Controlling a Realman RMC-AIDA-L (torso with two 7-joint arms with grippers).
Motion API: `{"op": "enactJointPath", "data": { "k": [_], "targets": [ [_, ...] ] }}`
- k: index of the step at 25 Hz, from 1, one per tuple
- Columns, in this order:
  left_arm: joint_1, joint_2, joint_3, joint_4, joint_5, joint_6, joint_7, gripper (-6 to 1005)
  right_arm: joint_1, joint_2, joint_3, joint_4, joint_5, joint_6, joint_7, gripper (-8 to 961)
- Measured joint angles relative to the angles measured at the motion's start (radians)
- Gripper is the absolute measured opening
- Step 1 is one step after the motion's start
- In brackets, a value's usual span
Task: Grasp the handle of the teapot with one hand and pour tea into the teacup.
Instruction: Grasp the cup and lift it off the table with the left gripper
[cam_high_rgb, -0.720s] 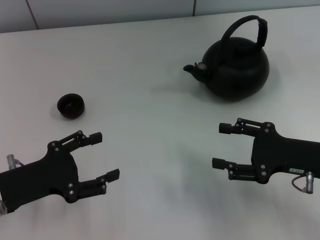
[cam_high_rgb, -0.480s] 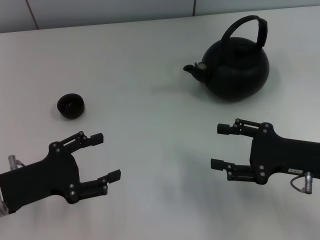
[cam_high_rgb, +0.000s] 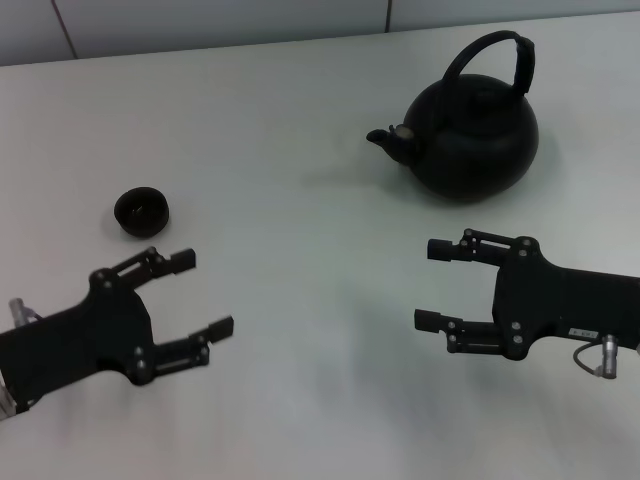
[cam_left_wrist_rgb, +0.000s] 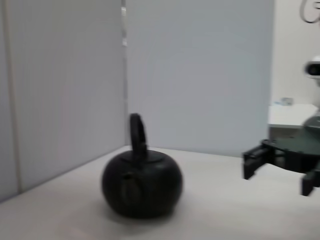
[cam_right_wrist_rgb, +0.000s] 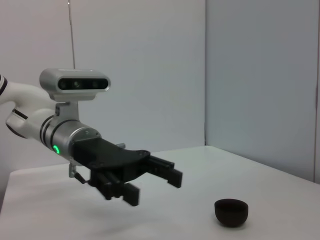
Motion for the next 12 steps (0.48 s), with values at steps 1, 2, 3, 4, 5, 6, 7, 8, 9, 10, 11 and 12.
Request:
{"op": "enactJointPath", "data": {
  "k": [1, 2, 3, 4, 5, 6, 7, 8, 9, 10, 11, 12],
  "targets": [
    [0.0, 0.0, 0.0, 0.0, 0.0, 0.0, 0.0, 863, 0.0, 0.0, 0.0, 0.0, 0.0, 0.0, 0.0, 764],
    [0.006, -0.001, -0.001, -0.002, -0.041, -0.023, 0.001, 863, 0.002, 0.0, -0.001, 0.0, 0.0, 0.0, 0.004, 763],
    [0.011, -0.001, -0.001, -0.011, -0.084, -0.039, 0.011, 863, 0.003, 0.0, -0.003, 0.001, 0.0, 0.001, 0.006, 763],
    [0.012, -0.001, -0.001, -0.018, -0.105, -0.046, 0.019, 863, 0.004, 0.0, -0.001, 0.004, 0.0, 0.001, 0.008, 763],
    [0.014, -0.001, -0.001, -0.049, -0.174, -0.069, 0.061, 862, 0.006, 0.0, 0.005, 0.009, 0.001, 0.001, 0.008, 763],
    [0.014, -0.001, -0.001, -0.049, -0.174, -0.069, 0.061, 862, 0.006, 0.0, 0.005, 0.009, 0.001, 0.001, 0.008, 763],
    [0.014, -0.001, -0.002, -0.07, -0.215, -0.078, 0.091, 862, 0.008, 0.0, 0.006, 0.011, 0.004, 0.001, 0.008, 763],
    [0.015, -0.001, -0.006, -0.095, -0.261, -0.086, 0.134, 862, 0.009, 0.0, 0.007, 0.013, 0.007, 0.002, 0.009, 763],
    [0.015, -0.001, -0.006, -0.095, -0.261, -0.086, 0.134, 862, 0.013, 0.0, 0.007, 0.013, 0.01, 0.002, 0.009, 763],
    [0.016, -0.001, -0.025, -0.148, -0.341, -0.089, 0.204, 862, 0.021, 0.0, 0.007, 0.014, 0.013, 0.002, 0.009, 763],
    [0.016, -0.001, -0.03, -0.165, -0.363, -0.091, 0.219, 862, 0.021, 0.0, 0.007, 0.014, 0.013, 0.002, 0.009, 763],
    [0.015, -0.001, -0.033, -0.18, -0.386, -0.093, 0.231, 862, 0.024, 0.0, 0.007, 0.014, 0.013, 0.002, 0.009, 764]
  ]
}}
